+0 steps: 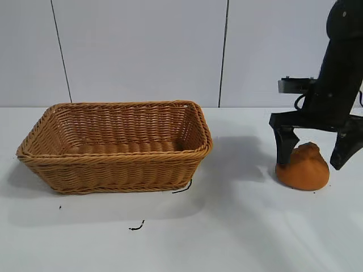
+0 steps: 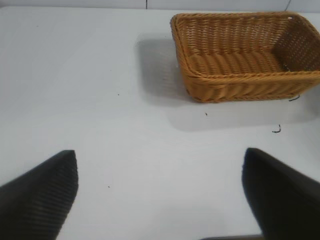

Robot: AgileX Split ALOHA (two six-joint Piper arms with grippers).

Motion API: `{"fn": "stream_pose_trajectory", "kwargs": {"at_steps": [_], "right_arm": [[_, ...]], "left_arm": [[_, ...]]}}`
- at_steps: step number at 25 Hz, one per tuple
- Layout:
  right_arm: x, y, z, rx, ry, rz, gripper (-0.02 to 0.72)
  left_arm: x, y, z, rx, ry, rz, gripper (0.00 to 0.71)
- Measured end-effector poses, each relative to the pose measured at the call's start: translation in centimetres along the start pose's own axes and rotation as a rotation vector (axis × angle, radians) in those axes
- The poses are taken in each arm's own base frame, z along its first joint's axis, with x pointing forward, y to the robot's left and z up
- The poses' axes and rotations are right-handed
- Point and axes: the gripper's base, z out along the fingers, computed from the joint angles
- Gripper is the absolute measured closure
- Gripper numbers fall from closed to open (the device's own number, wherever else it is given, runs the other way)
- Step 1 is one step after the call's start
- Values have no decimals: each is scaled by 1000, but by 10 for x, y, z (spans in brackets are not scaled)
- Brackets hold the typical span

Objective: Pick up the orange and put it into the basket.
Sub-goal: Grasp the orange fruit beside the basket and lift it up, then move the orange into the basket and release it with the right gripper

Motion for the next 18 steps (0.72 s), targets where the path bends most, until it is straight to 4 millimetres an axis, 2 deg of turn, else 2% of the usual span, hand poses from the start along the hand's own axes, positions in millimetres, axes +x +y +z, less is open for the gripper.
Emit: {"fn": "stream_pose_trajectory", "kwargs": {"at_steps": [5, 7, 8, 13, 18], "right_arm": [[-2, 0, -14, 5, -50, -3, 492], [-2, 0, -23, 5, -74, -5, 587], [-1, 1, -27, 3, -85, -5, 612], [-2, 2, -59, -1, -165, -11, 616], [-10, 8, -118, -35, -257, -11, 616]], "left_arm": [[0, 0, 0, 0, 0, 0, 71], [0, 0, 0, 0, 0, 0, 71], [0, 0, 0, 0, 0, 0, 71], [0, 0, 0, 0, 0, 0, 71], [0, 0, 0, 0, 0, 0, 71]]}}
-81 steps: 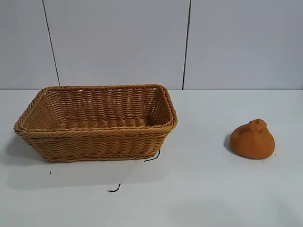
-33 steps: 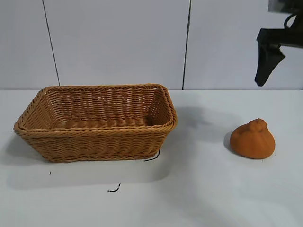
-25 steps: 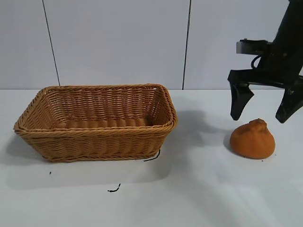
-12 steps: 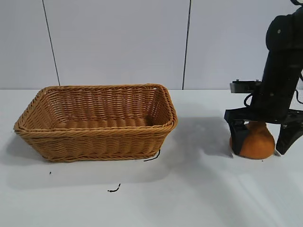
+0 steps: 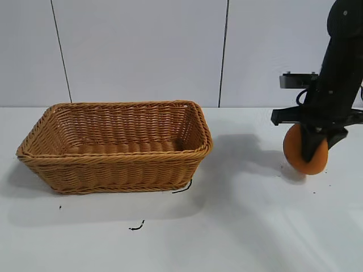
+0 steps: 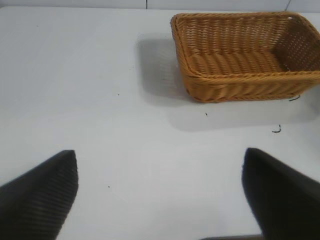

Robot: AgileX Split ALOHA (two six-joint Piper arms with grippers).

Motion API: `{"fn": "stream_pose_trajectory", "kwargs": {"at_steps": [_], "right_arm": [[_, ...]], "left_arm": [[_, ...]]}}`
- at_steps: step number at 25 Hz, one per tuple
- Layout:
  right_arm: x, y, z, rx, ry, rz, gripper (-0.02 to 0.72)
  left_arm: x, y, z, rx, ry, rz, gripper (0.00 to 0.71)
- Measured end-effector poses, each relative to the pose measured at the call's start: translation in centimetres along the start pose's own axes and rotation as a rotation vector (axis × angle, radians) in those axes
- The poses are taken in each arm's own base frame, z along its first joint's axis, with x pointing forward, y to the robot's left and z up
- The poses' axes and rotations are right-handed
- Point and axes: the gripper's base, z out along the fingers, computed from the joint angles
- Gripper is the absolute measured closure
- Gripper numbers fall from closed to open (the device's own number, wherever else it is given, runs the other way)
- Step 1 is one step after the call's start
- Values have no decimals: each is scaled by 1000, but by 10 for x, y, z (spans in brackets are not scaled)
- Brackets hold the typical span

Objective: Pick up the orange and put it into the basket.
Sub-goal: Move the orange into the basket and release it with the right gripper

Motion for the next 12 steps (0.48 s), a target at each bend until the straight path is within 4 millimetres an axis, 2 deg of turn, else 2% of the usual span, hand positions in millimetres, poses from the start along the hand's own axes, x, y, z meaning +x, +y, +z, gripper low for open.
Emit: {"fn": "stream_pose_trajectory", "kwargs": {"at_steps": [5, 8, 12], "right_arm": [[-23, 21, -43, -28, -107, -43, 616], [-31, 44, -62, -51, -177, -94, 616], [-28, 85, -74, -90, -213, -180, 616]], "left_arm": [[0, 0, 0, 0, 0, 0, 71], [0, 0, 0, 0, 0, 0, 71], [0, 0, 0, 0, 0, 0, 71]]}}
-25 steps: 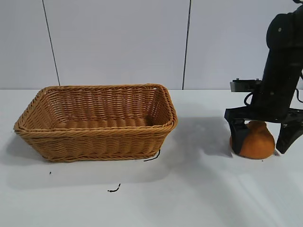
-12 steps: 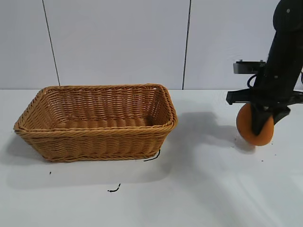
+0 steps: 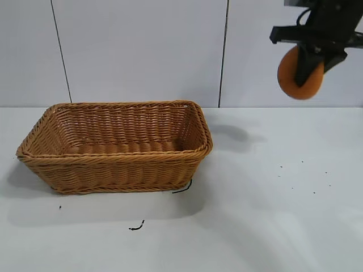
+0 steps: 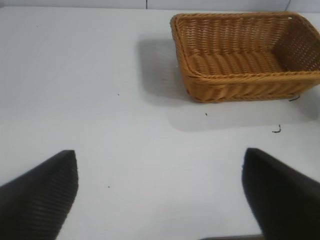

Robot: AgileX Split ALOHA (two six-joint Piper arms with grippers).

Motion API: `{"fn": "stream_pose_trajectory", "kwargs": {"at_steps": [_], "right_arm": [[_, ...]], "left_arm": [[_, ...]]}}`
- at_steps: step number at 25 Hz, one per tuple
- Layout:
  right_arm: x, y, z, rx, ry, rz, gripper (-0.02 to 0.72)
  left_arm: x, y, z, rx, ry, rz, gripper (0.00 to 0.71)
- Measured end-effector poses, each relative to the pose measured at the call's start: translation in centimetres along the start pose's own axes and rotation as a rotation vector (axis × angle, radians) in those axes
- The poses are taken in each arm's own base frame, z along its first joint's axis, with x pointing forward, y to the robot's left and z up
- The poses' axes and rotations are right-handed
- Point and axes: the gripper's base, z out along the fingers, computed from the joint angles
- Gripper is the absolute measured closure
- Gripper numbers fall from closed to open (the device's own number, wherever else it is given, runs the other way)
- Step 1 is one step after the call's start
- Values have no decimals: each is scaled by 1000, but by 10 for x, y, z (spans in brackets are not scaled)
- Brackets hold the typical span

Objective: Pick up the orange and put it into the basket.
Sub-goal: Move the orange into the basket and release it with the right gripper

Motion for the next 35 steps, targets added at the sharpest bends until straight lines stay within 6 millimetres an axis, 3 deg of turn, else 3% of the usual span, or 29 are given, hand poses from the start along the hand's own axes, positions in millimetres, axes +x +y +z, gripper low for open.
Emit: {"fn": "stream_pose_trajectory", "kwargs": {"at_steps": [7, 10, 13, 17, 22, 24, 25, 29, 30, 32, 35], "right_arm": [[11, 88, 11, -100, -24, -146, 616], [20, 121, 27, -140, -16, -198, 616], [32, 147, 54, -162, 17, -238, 616], [44, 164, 97, -172, 40, -248, 616], [53, 165, 141, -161, 66, -196, 612], [55, 165, 148, -156, 80, -192, 556], [56, 165, 149, -155, 83, -192, 494], [54, 165, 144, -159, 73, -214, 155], [52, 166, 140, -160, 68, -217, 108], [46, 167, 132, -159, 71, -227, 55], [33, 168, 113, -151, 67, -241, 34]], "left_arm": [[0, 0, 0, 0, 1, 0, 71], [0, 0, 0, 0, 1, 0, 71], [0, 0, 0, 0, 1, 0, 71], [0, 0, 0, 0, 1, 0, 71], [0, 0, 0, 0, 0, 0, 71], [0, 0, 0, 0, 0, 0, 71], [0, 0, 0, 0, 0, 0, 71], [0, 0, 0, 0, 0, 0, 71], [0, 0, 0, 0, 0, 0, 71], [0, 0, 0, 0, 0, 0, 71], [0, 0, 0, 0, 0, 0, 71]]}}
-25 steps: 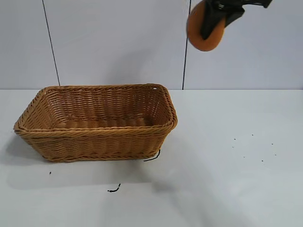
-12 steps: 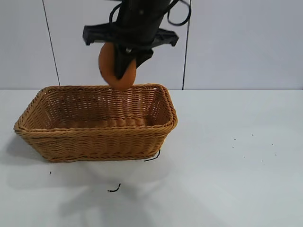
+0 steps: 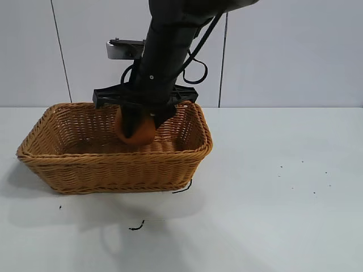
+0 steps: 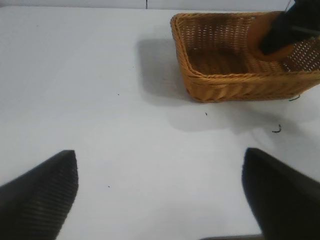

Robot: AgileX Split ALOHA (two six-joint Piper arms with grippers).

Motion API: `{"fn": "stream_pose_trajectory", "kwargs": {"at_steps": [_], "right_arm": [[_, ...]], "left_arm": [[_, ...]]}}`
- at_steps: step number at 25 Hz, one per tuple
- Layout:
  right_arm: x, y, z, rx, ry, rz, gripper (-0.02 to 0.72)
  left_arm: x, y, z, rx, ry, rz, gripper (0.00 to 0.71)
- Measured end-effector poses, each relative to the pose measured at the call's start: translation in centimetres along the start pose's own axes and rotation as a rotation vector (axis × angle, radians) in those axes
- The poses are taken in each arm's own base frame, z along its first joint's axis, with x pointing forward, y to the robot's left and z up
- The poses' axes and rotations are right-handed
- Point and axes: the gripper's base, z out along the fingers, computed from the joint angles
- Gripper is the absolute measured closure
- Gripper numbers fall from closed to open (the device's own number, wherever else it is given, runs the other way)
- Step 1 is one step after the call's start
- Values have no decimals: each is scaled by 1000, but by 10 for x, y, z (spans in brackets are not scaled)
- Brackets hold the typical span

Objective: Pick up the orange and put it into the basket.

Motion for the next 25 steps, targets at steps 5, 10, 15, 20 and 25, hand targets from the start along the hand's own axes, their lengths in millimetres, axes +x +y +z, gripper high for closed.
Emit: {"fn": "stream_pose_trajectory", "kwargs": {"at_steps": [5, 10, 15, 20, 25], "right_arm": [[-25, -31, -45, 43, -32, 42, 28], [-31, -107, -69, 164, -23, 151, 29], [-21, -193, -87, 275, -26, 291, 40], [-3, -259, -106, 335, -36, 422, 40], [5, -280, -112, 327, -44, 475, 41]], "left_arm": [[0, 0, 0, 0, 0, 0, 71], [0, 0, 0, 0, 0, 0, 71], [0, 0, 0, 0, 0, 0, 71], [0, 0, 0, 0, 0, 0, 71], [0, 0, 0, 0, 0, 0, 71]]}}
